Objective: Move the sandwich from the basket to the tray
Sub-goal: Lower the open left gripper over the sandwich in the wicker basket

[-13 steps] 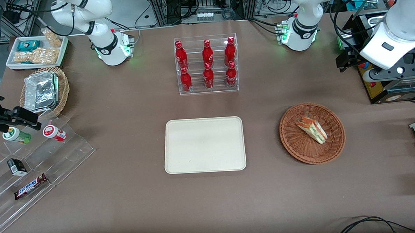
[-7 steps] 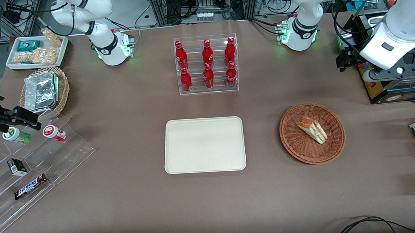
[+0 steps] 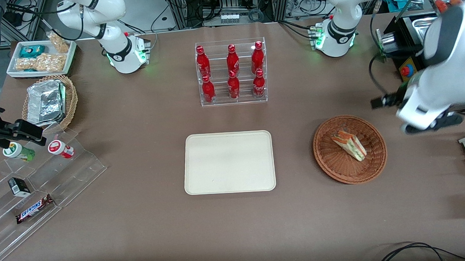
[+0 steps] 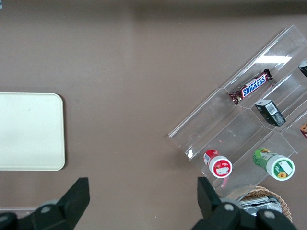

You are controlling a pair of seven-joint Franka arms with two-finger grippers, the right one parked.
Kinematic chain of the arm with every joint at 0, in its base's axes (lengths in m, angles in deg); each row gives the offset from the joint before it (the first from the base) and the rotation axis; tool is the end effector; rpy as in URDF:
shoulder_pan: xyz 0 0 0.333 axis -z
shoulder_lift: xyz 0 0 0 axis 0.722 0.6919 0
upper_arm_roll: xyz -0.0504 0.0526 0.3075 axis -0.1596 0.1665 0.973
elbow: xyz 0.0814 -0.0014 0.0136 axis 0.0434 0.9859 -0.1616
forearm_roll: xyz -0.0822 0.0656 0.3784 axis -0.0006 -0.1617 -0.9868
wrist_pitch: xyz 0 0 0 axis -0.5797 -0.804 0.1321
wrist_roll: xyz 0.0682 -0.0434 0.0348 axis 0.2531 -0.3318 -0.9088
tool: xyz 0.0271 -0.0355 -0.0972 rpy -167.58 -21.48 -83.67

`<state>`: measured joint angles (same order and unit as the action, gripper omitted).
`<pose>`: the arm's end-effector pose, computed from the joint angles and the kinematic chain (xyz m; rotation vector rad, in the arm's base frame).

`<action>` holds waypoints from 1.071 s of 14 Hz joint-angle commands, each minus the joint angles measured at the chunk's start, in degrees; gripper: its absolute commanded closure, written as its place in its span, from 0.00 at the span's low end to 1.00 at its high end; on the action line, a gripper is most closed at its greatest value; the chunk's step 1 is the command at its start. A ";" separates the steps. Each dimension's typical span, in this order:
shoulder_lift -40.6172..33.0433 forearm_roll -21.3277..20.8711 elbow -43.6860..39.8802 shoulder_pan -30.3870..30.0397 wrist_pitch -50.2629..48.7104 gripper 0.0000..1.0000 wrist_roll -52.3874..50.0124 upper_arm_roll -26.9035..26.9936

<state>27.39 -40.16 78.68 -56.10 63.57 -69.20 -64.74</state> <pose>0.5892 -0.0727 0.4975 -2.9564 -0.2919 0.4694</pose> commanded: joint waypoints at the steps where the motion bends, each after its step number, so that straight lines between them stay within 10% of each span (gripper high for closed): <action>1: -1.31 1.76 9.70 -3.12 12.19 0.00 -7.04 -0.39; 7: -0.26 2.91 26.95 -4.36 42.27 0.00 -24.10 -0.39; 15: 3.70 5.29 28.10 -4.89 43.36 0.00 -33.01 -0.31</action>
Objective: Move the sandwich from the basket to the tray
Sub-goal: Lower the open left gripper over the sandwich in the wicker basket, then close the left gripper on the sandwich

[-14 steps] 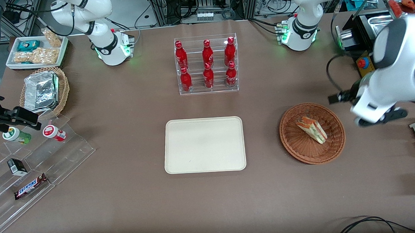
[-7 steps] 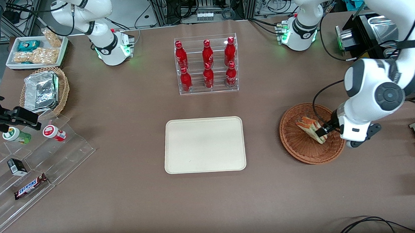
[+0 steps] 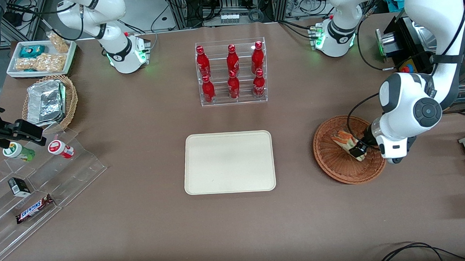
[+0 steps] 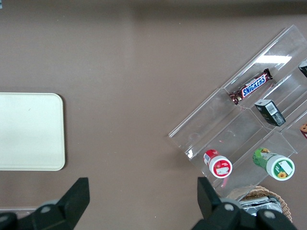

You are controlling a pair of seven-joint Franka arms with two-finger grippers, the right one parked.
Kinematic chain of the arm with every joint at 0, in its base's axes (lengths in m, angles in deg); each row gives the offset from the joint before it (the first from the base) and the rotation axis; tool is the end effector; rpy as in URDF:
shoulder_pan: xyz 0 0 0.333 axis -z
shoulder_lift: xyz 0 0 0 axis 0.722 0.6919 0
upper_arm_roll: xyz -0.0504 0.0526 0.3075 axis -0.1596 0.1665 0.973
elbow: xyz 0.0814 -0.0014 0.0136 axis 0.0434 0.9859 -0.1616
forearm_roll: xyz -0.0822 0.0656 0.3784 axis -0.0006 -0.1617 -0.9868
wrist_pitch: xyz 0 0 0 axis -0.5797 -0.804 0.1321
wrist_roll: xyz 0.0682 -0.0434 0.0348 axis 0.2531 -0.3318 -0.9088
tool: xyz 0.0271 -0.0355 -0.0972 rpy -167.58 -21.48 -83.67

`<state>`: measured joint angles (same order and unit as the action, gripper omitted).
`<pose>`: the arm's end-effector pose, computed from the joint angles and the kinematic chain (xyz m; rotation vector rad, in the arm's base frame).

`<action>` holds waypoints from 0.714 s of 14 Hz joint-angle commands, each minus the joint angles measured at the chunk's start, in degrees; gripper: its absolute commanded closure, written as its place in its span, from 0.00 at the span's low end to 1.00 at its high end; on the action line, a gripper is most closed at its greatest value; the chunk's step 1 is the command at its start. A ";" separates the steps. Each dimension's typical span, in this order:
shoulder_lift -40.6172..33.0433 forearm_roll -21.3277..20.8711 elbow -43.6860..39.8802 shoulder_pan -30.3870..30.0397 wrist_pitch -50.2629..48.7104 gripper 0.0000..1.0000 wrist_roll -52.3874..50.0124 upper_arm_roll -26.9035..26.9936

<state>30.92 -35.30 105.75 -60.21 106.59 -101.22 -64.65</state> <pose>0.5834 -0.0558 0.3028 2.8705 1.2481 -0.2159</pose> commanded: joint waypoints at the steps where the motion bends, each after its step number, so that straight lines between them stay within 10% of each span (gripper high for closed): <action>1: 0.17 0.43 1.65 -1.56 0.43 0.00 -1.07 -0.39; 10: 5.00 0.34 5.86 -2.27 7.17 0.00 -1.25 -0.39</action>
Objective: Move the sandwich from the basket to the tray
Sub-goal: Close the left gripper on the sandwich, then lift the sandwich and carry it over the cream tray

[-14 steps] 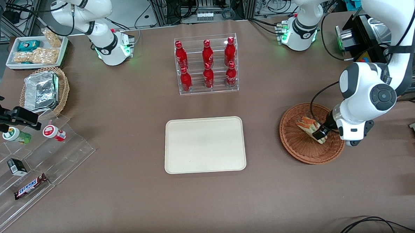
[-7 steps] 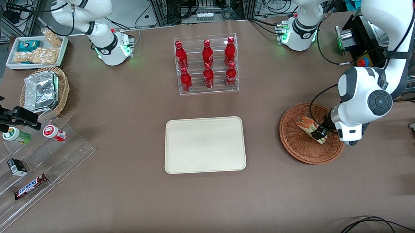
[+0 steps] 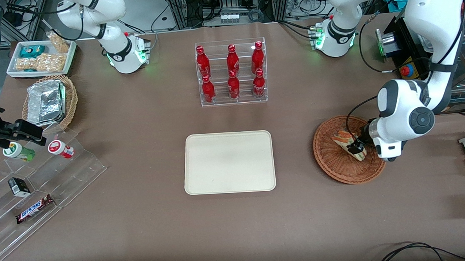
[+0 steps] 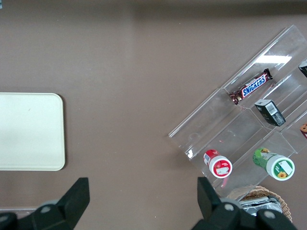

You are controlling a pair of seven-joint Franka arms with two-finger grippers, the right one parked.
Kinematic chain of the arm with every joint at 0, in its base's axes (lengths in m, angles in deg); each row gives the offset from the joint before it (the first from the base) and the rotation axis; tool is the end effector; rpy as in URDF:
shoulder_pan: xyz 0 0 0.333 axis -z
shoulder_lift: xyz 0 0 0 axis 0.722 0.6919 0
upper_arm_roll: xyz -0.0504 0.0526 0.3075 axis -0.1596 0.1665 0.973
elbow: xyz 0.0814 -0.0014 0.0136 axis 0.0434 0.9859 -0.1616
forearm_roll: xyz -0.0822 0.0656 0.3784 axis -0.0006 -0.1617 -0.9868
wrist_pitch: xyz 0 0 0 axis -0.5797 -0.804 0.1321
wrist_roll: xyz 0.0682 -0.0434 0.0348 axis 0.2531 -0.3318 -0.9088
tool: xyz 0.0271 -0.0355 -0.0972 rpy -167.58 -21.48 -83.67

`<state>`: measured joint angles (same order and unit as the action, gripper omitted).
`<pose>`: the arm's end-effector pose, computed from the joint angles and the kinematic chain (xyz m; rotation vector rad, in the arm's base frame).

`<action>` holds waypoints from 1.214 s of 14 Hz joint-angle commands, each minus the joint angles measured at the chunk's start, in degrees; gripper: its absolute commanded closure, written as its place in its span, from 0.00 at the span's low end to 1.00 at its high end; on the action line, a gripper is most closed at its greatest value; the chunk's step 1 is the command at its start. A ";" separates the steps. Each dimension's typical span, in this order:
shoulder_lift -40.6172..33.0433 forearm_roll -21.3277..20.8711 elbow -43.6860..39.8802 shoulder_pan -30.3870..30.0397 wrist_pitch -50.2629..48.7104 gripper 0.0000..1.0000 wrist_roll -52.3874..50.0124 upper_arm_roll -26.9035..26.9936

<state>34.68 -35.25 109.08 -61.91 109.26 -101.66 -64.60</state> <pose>0.5673 -0.0408 0.2472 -2.8332 -1.2953 0.3338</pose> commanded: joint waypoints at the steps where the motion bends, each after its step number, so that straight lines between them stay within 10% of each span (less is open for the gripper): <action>1: 1.24 0.38 4.72 -0.65 8.36 0.00 -0.72 -0.45; 3: 1.41 0.38 6.06 -0.57 11.64 0.00 -0.98 -0.45; 4: 1.41 0.64 5.80 -0.57 11.65 0.21 -2.90 -0.45; 5: 1.15 0.56 5.45 -0.57 11.65 0.62 -5.88 -0.45; 7: 0.80 0.38 3.00 -0.31 11.13 0.91 -12.64 -0.54; 13: -2.45 0.12 -11.04 3.37 -15.02 0.94 -9.17 -1.41; 17: -1.93 -1.54 -19.94 16.18 -24.12 0.91 2.04 -2.65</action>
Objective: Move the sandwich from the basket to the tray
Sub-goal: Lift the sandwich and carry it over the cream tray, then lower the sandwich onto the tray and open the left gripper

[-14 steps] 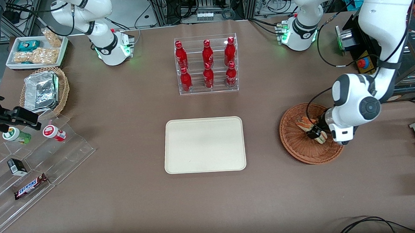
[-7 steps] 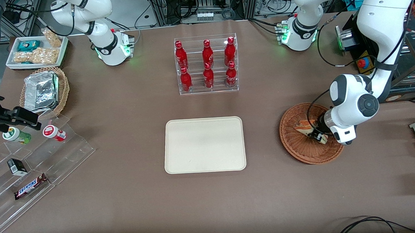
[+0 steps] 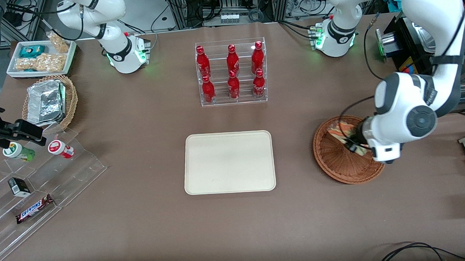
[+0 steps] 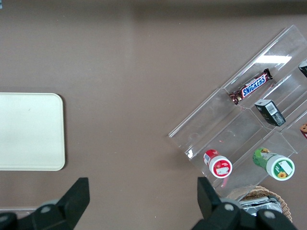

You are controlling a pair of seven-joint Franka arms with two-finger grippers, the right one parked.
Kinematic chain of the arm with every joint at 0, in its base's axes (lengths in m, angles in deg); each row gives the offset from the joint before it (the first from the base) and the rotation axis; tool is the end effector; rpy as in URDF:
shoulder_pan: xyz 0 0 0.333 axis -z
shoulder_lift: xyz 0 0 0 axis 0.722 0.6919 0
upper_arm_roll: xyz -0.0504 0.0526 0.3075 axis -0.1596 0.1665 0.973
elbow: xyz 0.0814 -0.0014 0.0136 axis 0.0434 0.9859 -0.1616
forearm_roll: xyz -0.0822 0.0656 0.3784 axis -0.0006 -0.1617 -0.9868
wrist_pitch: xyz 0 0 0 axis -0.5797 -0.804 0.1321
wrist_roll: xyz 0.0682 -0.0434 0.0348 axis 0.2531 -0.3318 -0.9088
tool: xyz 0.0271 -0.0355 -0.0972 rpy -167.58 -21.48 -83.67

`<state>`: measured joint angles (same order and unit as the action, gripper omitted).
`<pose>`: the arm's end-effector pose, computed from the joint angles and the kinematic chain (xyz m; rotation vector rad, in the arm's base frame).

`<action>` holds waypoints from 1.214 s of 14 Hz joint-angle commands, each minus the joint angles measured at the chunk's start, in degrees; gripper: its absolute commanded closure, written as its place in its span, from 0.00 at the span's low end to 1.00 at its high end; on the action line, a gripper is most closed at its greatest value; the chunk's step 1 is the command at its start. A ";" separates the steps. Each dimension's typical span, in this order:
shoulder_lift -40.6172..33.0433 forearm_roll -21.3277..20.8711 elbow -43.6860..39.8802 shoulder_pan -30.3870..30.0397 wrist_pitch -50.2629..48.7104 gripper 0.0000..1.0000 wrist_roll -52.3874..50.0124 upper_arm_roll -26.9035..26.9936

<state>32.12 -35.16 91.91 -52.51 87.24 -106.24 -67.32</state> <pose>0.5915 -0.1549 0.3740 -2.8495 -1.0947 0.3614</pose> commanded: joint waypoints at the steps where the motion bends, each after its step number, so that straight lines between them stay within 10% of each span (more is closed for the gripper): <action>1: 1.07 -1.73 -3.39 9.51 -2.10 0.91 9.45 0.16; 10: 26.45 -9.36 -28.51 29.93 -0.70 0.82 8.61 0.60; 17: 35.08 -10.88 -37.83 35.29 6.34 0.54 7.28 0.95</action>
<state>64.47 -44.96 59.40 -19.47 93.90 -97.79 -67.11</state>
